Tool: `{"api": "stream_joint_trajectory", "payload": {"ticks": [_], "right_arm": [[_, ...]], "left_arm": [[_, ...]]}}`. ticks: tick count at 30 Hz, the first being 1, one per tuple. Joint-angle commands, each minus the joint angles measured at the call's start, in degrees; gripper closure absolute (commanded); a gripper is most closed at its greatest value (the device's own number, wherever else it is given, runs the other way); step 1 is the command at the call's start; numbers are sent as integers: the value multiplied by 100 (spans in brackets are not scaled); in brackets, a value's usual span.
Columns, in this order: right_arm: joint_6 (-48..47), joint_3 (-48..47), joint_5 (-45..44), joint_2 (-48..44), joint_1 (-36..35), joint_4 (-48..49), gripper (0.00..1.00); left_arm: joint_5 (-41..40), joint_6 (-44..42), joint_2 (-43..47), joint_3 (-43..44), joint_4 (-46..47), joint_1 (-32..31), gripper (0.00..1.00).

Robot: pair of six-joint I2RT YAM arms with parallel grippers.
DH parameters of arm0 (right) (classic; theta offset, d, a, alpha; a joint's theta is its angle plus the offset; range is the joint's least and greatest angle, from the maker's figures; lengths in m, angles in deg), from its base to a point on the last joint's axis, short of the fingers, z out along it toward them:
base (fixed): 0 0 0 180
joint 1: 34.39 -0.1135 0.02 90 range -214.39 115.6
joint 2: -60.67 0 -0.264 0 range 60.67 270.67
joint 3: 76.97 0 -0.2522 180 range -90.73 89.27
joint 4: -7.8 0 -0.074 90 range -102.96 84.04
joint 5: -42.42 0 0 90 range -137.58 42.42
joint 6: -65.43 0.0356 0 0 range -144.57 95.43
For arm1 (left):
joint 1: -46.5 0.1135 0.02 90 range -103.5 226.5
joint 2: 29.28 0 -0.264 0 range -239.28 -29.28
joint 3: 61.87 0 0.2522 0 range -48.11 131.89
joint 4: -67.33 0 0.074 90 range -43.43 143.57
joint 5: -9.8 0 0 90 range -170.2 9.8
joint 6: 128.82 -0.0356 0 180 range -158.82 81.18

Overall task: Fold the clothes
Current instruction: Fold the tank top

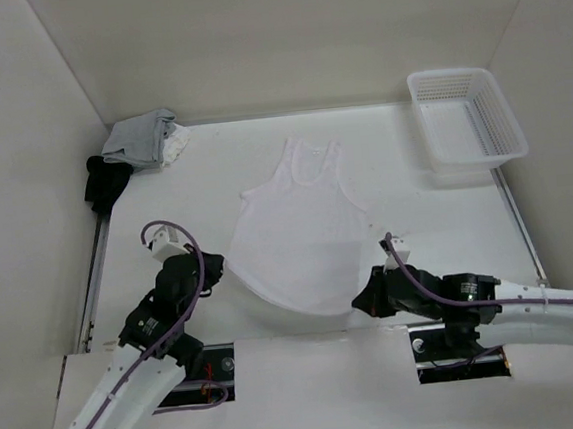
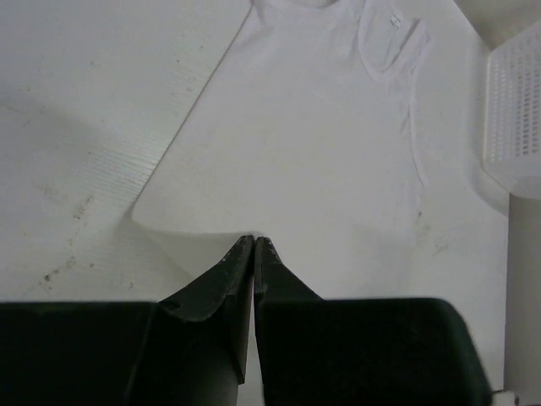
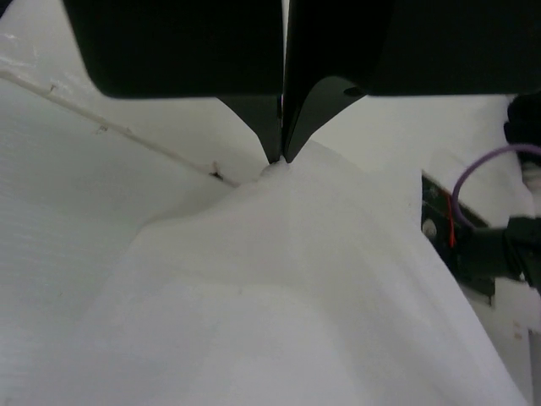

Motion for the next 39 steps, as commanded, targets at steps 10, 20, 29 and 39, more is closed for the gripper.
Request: {"api": "stream_joint_trajectory", "payload": {"ticks": [10, 20, 29, 39], "right_arm": [[-2652, -2278, 1565, 2380, 4663, 1895, 100], [-2627, -5079, 2411, 6351, 6528, 2635, 74], [-2363, -3224, 2007, 5541, 6038, 3705, 46], [-1871, -312, 1532, 3465, 4701, 4278, 89]], "left_arm": [[235, -476, -5420, 2560, 4583, 971, 98], [904, -1091, -9731, 7310, 3566, 1393, 59], [253, -548, -7432, 3046, 5145, 1447, 62], [1369, -195, -6779, 518, 6025, 1824, 57]]}}
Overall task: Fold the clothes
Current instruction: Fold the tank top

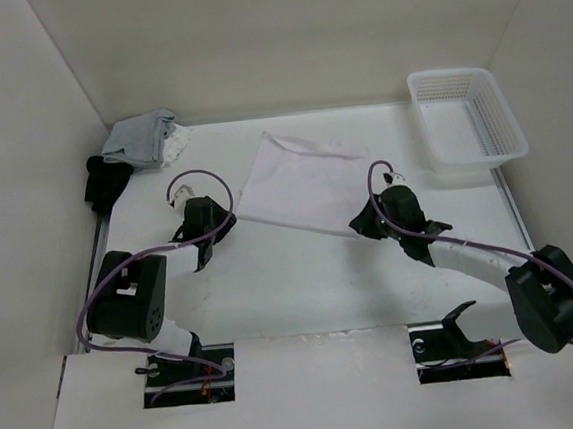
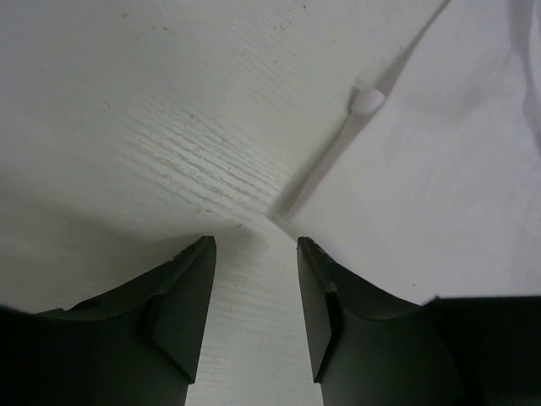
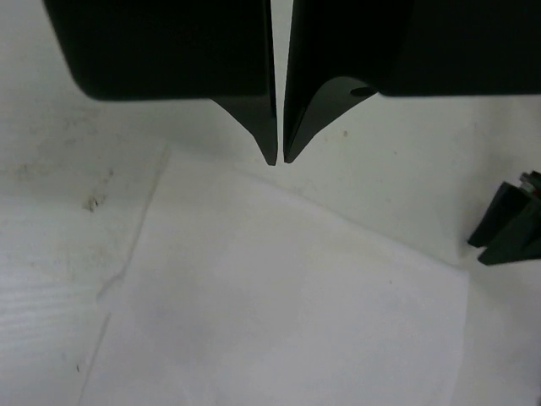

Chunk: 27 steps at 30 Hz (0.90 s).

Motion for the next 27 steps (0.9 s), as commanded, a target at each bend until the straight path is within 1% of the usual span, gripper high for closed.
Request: {"api": "stream_joint_trajectory", "payload": {"ticks": [1, 4, 7, 9, 14, 17, 18, 19, 22, 27], "right_arm": [[212, 417, -346, -391, -186, 445, 86], [274, 698, -398, -558, -213, 470, 79], [484, 945, -556, -673, -213, 523, 69], [581, 1077, -644, -708, -170, 637, 64], [713, 1095, -583, -376, -73, 874, 55], [906, 1121, -443, -121, 6, 1164, 53], [959, 1130, -399, -33, 24, 1278, 52], [1029, 1147, -346, 55, 41, 1375, 52], [1257, 1200, -328, 310, 68, 1604, 52], [1618, 1349, -284, 653, 121, 2157, 54]], "left_arm": [[427, 150, 8, -151, 874, 121, 56], [550, 256, -159, -55, 1060, 104, 55], [620, 317, -370, 103, 1051, 52, 61], [691, 370, -493, 156, 1086, 8, 62], [665, 502, -853, 384, 1165, 16, 71], [612, 668, -1047, 464, 1314, 25, 88], [638, 765, -1082, 412, 1419, 25, 92], [638, 879, -1065, 289, 1551, 25, 95], [629, 1064, -855, -185, 1815, 34, 98], [603, 1170, -346, -994, 1894, -54, 98]]}}
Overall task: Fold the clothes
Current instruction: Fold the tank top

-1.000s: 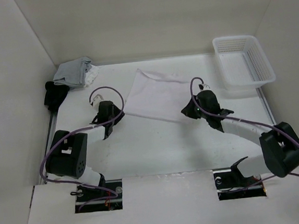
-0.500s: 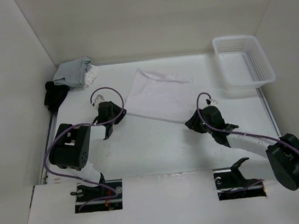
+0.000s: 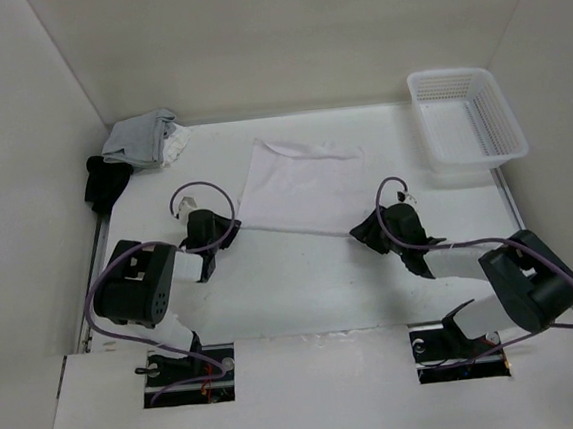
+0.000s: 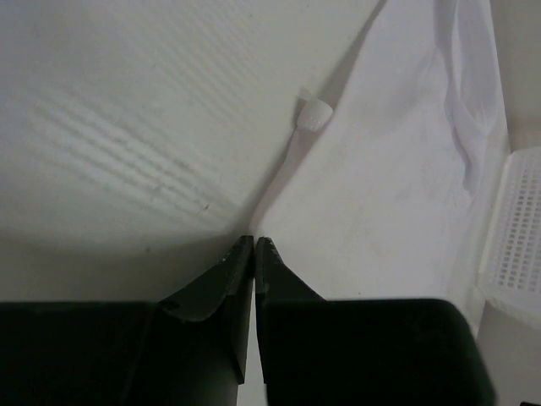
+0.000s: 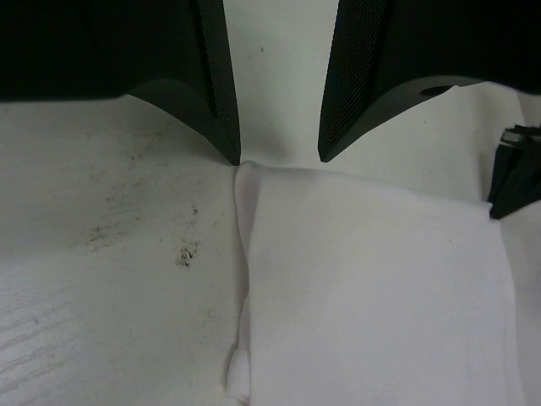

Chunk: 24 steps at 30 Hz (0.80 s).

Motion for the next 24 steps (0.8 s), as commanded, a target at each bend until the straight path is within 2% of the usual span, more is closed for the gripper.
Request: {"api": "stream_joint_trajectory", "payload": {"ticks": [1, 6, 12, 21, 24], "right_arm": [[373, 123, 52, 245, 40, 737, 54], [689, 422, -18, 351, 57, 1098, 56], [1067, 791, -430, 193, 92, 1335, 61], [1217, 941, -642, -142, 101, 1108, 60], [1234, 809, -624, 95, 84, 1133, 64]], "left_arm": [[-2, 158, 446, -605, 74, -54, 98], [77, 150, 807, -949, 21, -63, 97], [200, 70, 878, -967, 4, 7, 97], [235, -53, 966, -976, -40, 34, 96], [252, -53, 948, -950, -40, 34, 96]]}}
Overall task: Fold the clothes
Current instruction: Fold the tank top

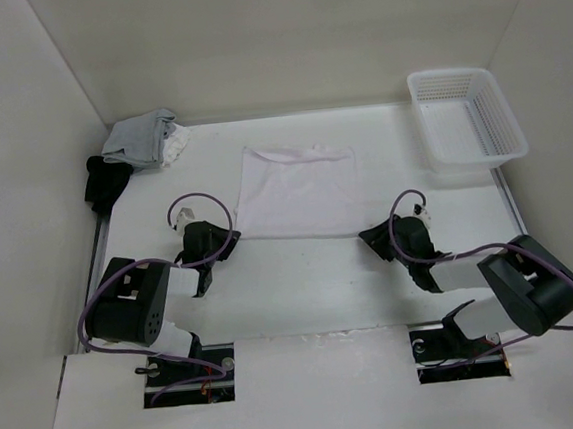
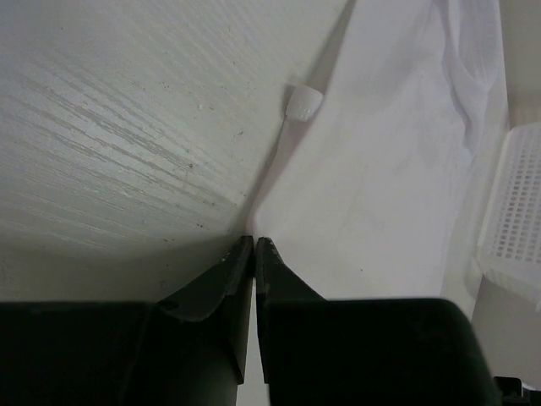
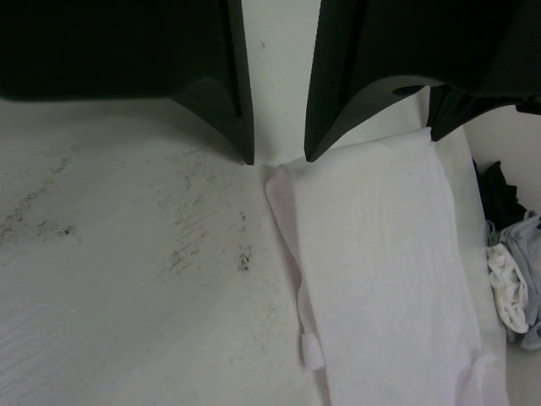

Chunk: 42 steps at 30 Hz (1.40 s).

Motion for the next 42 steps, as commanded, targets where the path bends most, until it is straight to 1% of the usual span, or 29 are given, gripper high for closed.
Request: {"api": "stream_joint_trajectory", "payload": {"ticks": [1, 7, 13, 18, 20, 22, 24, 25, 28, 29, 31, 33, 35, 37, 39, 42], "right_arm": [[54, -109, -231, 238, 29, -123, 67], [133, -161, -328, 545, 126, 175, 75], [89, -328, -266, 845, 205, 343, 83], [-86, -539, -214, 1038, 249, 439, 97], [-261, -583, -196, 907, 223, 448, 100], [-446, -522, -144, 409, 205, 230, 100], [-622, -408, -143, -434, 39, -383, 100], [-727, -356, -196, -1013, -93, -839, 100], [-1087, -468, -494, -2998, -540, -2735, 100], [-1175, -600, -599, -3527, -673, -3317, 100], [-1369, -1099, -1011, -4809, -1067, -4914, 100], [-1527, -1793, -1407, -5603, -1507, -6252, 100], [-1563, -2522, -1794, -5939, -1964, -7212, 100], [-1528, -3165, -2163, -6019, -2482, -7802, 100], [-1493, -3649, -2436, -5950, -3009, -8024, 100], [-1545, -4124, -2875, -5669, -3695, -8051, 100]], "left_arm": [[71, -129, 155, -60, -84, 51, 96], [71, -155, 261, -34, -110, 60, 96], [124, -164, 138, 28, -93, 60, 96], [176, -164, 146, 72, -66, 86, 96], [255, -182, 382, 89, -119, 130, 98], [387, -243, 908, 98, -328, 192, 99], [431, -401, 1759, 212, -1003, 236, 99], [397, -506, 2277, 308, -1468, 184, 99], [134, -840, 3911, 668, -2900, -9, 99], [2, -954, 4404, 817, -3384, -89, 99], [-235, -1130, 5187, 1159, -4280, -220, 99], [-464, -1245, 5848, 1538, -5081, -387, 99], [-561, -1228, 6262, 1889, -5619, -563, 99], [-640, -1184, 6474, 2223, -5980, -739, 99], [-711, -1131, 6571, 2522, -6139, -888, 99], [-807, -1157, 6563, 2857, -6175, -1038, 99]]}}
